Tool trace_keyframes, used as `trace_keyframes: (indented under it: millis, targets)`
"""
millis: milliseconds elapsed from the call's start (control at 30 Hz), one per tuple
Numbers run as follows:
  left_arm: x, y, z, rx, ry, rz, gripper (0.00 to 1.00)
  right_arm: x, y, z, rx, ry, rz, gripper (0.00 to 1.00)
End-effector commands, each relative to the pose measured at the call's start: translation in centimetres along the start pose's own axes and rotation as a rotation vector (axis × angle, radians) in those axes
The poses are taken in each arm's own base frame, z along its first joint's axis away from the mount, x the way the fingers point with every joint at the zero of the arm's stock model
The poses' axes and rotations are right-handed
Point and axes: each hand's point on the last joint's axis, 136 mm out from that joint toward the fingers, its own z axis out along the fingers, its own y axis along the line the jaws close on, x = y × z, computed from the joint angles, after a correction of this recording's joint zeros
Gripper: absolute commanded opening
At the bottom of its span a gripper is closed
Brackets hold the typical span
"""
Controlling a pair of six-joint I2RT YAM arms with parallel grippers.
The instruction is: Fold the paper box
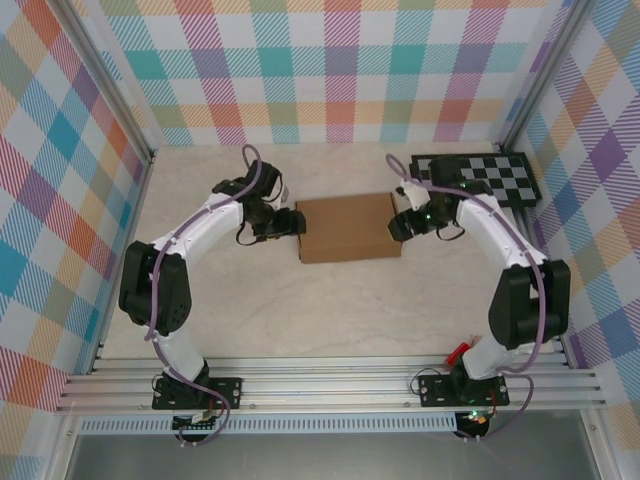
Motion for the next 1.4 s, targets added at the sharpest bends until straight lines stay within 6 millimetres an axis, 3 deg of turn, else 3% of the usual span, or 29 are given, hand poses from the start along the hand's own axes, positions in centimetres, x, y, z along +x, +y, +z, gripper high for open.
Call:
trace_keyframes:
  millis: [0, 133, 333, 467, 533, 833, 1100, 1267, 1367]
  targets:
    - [-2.2, 0.8, -2.0, -0.113, -0.155, 0.361, 0.82, -1.9, 2.2, 0.1, -0.053, -0.194, -0.623, 0.80]
    - [-7.2, 0.8, -2.0, -0.138, -0.200, 0.358, 0.88, -2.2, 0.7, 1.5, 0.012, -0.167, -0.868, 0.78]
    - [-14.2, -0.2, 3.0, -0.129, -0.093, 0.325, 0.84, -0.1, -3.9, 5.5, 0.278, -0.085, -1.047, 0.78]
    - [-18.5, -1.5, 5.5, -0.058, -0.156, 0.322, 0.86, -0.2, -4.8, 6.8, 0.345, -0.090, -1.138, 0.79]
    - [-19.8, -2.4, 6.6, -0.007, -0.200, 0.316, 0.89, -0.5, -5.1, 7.1, 0.383, -0.076, -1.206, 0.80]
    - [-20.1, -5.5, 10.5, 0.210, -0.217, 0.262, 0.88, -1.3, -3.9, 8.1, 0.416, -0.083, -1.366, 0.84]
    - [-17.6, -7.8, 14.0, 0.300, -0.130, 0.259, 0.86, -2.0, -3.5, 10.9, 0.427, -0.086, -1.490, 0.84]
    - [-15.4, -9.5, 15.8, 0.342, -0.070, 0.281, 0.81, -4.2, -2.0, 12.9, 0.501, -0.156, -1.576, 0.83]
    - [-13.8, -10.1, 16.8, 0.376, -0.016, 0.287, 0.72, -6.6, -0.5, 13.4, 0.558, -0.213, -1.598, 0.75]
